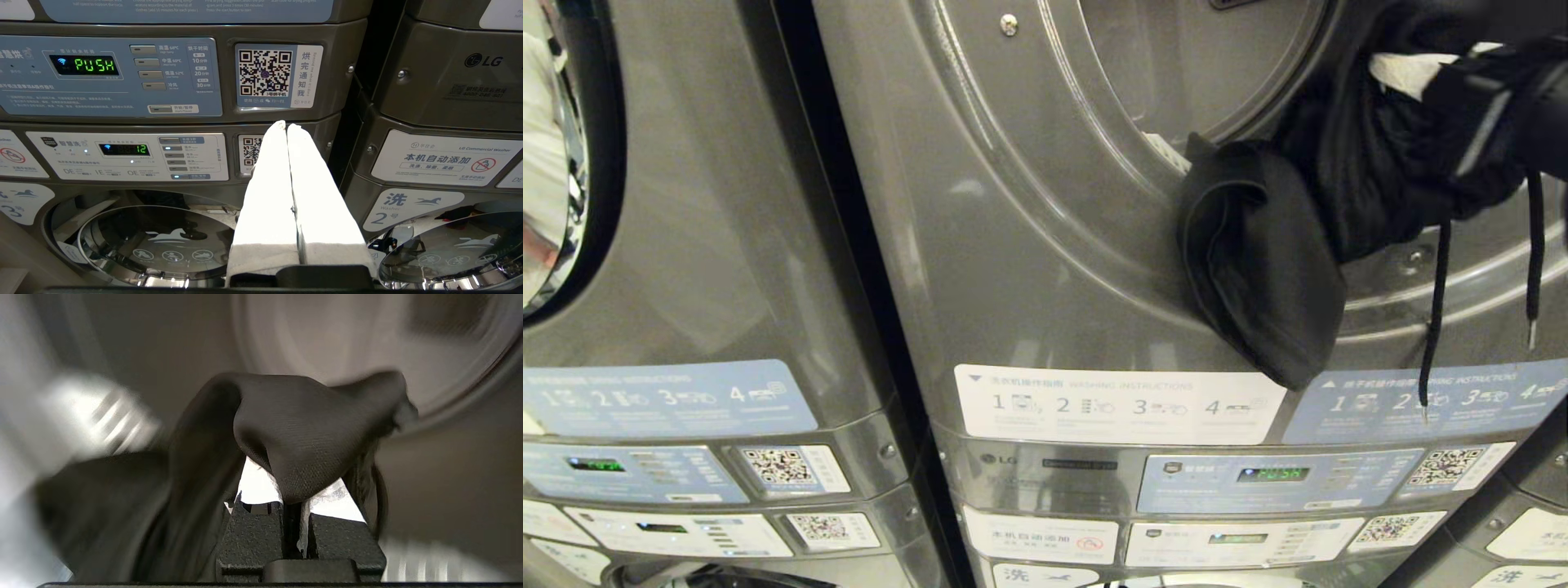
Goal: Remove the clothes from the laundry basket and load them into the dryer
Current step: Put the clothes in the dryer
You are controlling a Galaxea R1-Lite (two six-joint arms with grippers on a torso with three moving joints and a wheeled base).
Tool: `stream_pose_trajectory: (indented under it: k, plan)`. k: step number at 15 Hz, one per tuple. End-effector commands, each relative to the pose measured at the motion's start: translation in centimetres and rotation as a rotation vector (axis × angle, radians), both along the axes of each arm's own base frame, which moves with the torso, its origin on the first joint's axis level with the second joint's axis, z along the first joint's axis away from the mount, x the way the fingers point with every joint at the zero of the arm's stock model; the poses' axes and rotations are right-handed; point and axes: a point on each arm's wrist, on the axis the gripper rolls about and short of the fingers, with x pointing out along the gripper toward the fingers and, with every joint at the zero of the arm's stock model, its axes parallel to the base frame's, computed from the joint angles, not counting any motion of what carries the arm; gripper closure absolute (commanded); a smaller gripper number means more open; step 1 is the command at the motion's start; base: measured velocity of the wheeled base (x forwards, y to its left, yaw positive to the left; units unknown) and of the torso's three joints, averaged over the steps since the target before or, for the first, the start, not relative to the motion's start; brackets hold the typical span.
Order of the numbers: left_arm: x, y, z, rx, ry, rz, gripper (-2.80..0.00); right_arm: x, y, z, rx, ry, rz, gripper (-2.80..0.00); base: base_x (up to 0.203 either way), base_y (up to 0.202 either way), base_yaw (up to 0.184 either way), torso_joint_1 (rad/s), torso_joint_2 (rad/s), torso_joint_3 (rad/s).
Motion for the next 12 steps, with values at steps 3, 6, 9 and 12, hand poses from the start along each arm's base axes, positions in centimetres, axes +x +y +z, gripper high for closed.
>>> stream_pose_trajectory:
  k: [3,6,9,12]
  plan:
    - [0.0,0.0,0.0,-0.001,-0.003,0.002,0.0,10.9,3.6,-1.5,-0.025,-0.092,-0.078,0.0,0.0,0.0,0.0,0.0,0.0,0.0]
    - [0.0,0.0,0.0,-0.001,-0.003,0.001,0.0,14.7,4.1,3.4,0.009,-0.426,-0.174,0.0,0.0,0.0,0.0,0.0,0.0,0.0]
    - [0.0,0.0,0.0,-0.001,-0.003,0.001,0.0,15.8,2.8,5.0,0.0,-0.571,-0.284,0.0,0.0,0.0,0.0,0.0,0.0,0.0]
    - [0.0,0.0,0.0,-0.001,-0.002,0.001,0.0,16.6,0.3,4.6,-0.02,-0.589,-0.405,0.0,0.0,0.0,0.0,0.0,0.0,0.0]
